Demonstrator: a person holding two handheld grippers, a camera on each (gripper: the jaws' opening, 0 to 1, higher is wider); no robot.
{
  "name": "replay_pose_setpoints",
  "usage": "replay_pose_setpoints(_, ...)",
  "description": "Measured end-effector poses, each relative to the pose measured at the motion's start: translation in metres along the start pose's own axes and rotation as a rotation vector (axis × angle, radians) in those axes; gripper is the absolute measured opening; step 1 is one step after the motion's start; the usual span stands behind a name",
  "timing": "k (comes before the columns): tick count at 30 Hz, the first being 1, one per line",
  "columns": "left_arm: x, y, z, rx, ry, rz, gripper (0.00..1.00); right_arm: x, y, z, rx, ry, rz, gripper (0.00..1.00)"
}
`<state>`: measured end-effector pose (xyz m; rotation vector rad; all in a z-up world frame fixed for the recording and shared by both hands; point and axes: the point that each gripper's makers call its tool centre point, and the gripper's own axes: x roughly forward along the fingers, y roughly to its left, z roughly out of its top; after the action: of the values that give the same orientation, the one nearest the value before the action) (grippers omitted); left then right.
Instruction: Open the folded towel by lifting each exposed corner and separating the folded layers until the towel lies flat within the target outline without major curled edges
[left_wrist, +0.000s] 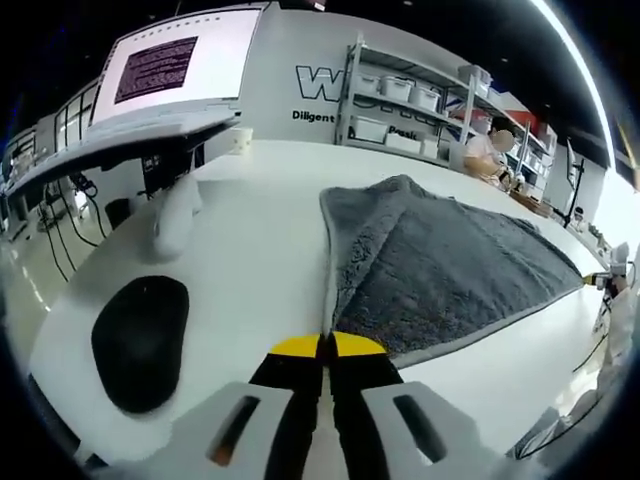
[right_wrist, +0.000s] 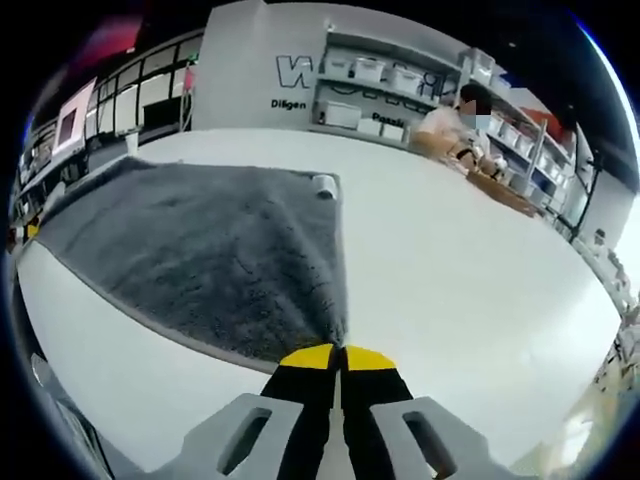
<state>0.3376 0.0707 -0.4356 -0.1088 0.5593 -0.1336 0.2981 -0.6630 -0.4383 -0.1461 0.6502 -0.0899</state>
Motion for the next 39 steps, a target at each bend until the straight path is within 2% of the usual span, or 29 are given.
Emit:
replay_pose_setpoints(17,-0.007,-0.006,-0.006,0.031,0.036,0.008,0.01,-0.008,-0.006,-0.008,-0.013,0.021,0.003,0.00)
replay_pose_setpoints(24,-0.004,-0.011,-0.001,0.077,0.012,-0.021,0.02,-0.006,-0.006,-0.008,-0.016,0.031,0.026,0.02)
replay_pose_setpoints(27,-0.004,-0.010,0.000,0.096,0.020,-0.008,0.03,-0.008,-0.009,-0.005,-0.002,0.023,0.022,0.10)
replay_pose_setpoints(31,-0.006,-0.015,0.013,0.090,-0.024,-0.025,0.07,-0.011,-0.016,-0.002,-0.002,0.034,-0.005,0.29)
replay_pose_setpoints(36,-0.009,-0.026,0.034,0.073,-0.090,-0.064,0.24,-0.014,-0.015,0.003,-0.005,0.033,0.008,0.46)
replay_pose_setpoints(39,-0.005,-0.032,0.041,0.071,-0.104,-0.083,0.41,-0.015,-0.006,0.003,-0.031,0.059,0.032,0.58)
